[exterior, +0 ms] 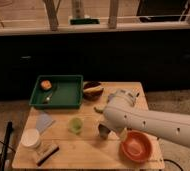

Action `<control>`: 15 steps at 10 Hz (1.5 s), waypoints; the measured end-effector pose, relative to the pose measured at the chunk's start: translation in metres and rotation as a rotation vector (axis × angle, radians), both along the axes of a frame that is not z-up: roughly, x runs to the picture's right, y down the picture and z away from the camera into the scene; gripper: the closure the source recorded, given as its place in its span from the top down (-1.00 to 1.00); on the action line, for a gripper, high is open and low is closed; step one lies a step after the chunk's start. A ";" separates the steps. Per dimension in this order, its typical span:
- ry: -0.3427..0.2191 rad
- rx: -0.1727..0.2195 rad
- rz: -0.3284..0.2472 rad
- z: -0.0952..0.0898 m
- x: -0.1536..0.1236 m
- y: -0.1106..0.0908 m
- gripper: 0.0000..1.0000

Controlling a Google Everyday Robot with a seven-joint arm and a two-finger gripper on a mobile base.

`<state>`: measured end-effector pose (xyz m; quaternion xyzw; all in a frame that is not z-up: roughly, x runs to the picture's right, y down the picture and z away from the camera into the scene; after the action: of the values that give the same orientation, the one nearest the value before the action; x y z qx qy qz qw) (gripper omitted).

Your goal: Stack cups into tray

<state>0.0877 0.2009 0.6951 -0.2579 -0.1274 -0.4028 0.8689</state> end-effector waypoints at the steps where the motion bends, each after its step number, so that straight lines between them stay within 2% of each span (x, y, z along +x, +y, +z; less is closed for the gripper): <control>1: -0.008 -0.005 0.002 0.004 -0.008 -0.002 0.60; 5: -0.018 -0.026 0.005 0.024 -0.032 -0.008 0.60; 10: -0.004 -0.079 0.038 0.051 -0.032 0.001 0.60; 12: 0.002 -0.096 0.047 0.056 -0.029 0.006 0.41; 15: 0.013 -0.116 0.052 0.057 -0.022 0.012 -0.20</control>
<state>0.0660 0.2133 0.7523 -0.3070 -0.1518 -0.3702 0.8635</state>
